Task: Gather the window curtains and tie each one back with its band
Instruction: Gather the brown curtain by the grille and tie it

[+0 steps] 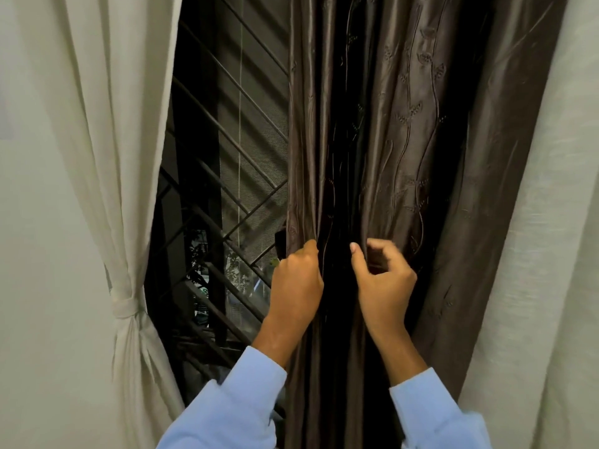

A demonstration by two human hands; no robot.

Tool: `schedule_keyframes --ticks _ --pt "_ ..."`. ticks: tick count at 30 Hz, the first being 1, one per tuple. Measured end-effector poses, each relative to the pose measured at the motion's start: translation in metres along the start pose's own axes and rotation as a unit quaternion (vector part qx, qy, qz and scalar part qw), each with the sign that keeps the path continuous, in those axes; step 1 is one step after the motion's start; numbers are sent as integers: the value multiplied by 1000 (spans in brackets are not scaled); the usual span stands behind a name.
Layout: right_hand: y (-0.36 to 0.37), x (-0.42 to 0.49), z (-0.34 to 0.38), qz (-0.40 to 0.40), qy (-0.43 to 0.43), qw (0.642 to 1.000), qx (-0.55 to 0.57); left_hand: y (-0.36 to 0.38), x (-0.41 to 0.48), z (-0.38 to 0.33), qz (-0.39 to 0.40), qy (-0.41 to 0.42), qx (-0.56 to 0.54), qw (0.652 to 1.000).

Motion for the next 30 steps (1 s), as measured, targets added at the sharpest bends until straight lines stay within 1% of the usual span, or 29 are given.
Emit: schedule_keyframes --ticks 2,4,9,12,18,23,25,28,29,30 --pt "4 -10 0 12 -26 1000 -10 0 0 -1 -8 1 -10 1000" --pt "8 -18 -2 27 -31 999 -18 0 -1 -1 -16 -2 -21 1000" --pt "15 -31 -1 118 -38 991 -58 3 -3 -4 -10 -3 -53 999" --pt "18 -39 4 150 -28 987 -51 4 -3 -6 -6 1 -75 997" --pt "16 -44 10 171 -42 983 -49 7 -2 -8 2 -5 -87 996" --pt "12 -43 6 178 -55 980 -62 7 -1 -16 -6 13 -83 996" --pt "12 -40 4 197 -54 977 -55 9 1 -16 -3 0 -71 997" --pt "9 -32 2 245 -37 967 -53 13 7 -6 7 -32 -80 996" --pt "4 -30 2 246 -33 966 -68 14 10 -2 8 -41 -83 996" --pt "-3 -27 2 228 -37 970 -82 15 12 2 6 -44 -80 996"
Point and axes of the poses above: each hand's wrist, its own x-axis towards the middle knuckle, its own y-axis out of the palm, z = x × y, the point moved 3 cm from there along x, towards the middle knuckle, and after that the axes turned 5 degrees about -x, right-handed, at the moved point
